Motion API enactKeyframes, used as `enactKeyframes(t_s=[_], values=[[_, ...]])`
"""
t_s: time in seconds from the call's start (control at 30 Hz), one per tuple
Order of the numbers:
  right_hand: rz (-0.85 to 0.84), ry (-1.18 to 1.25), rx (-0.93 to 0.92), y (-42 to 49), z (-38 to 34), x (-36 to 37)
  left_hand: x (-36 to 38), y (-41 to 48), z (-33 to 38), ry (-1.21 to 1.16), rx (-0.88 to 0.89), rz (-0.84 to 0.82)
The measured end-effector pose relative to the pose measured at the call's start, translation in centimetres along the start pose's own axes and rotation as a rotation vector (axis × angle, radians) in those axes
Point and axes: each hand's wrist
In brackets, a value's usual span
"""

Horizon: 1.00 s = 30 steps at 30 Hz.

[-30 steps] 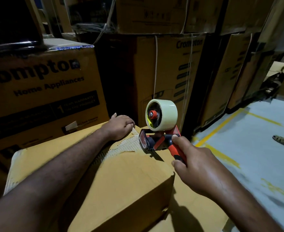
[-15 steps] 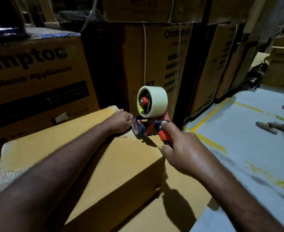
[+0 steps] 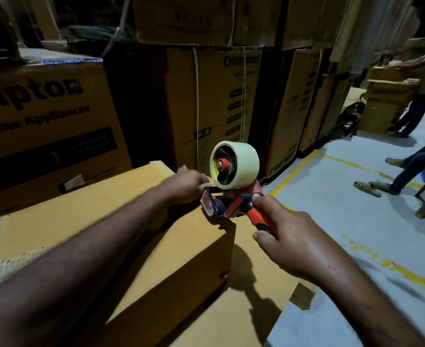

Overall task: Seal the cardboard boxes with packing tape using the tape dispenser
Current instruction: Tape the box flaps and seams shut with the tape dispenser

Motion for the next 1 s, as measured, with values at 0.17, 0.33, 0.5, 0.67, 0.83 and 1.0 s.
enactKeyframes(t_s=[0.17,0.33,0.5,0.67,0.83,1.0], values=[[-0.012,0.063,-0.020,0.2,0.3,0.8,1.0,-1.4,0.3,0.002,-0.066,0.008],[-0.018,0.094,-0.036,0.4,1.4,0.7,1.0,-1.2,0.8,0.090,-0.103,-0.018],[-0.024,0.114,-0.019,-1.5,4.0,-0.6,1.2,-0.8,2.1,0.048,-0.179,-0.081],[-0.047,0.119,-0.001,-3.5,5.9,-1.0,0.5,-0.9,3.1,0.045,-0.210,-0.093],[-0.072,0.195,-0.004,-4.0,6.9,-0.7,1.6,-3.0,4.7,-0.075,-0.117,0.062],[-0.058,0.261,-0.022,-4.1,8.1,0.7,3.1,-3.4,3.5,-0.047,-0.131,-0.020]])
Point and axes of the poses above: each hand's wrist, its own y-axis towards the middle knuckle, its own x-axis out of the palm, z = x × y, and after that the axes turned 12 degrees about z, right-handed
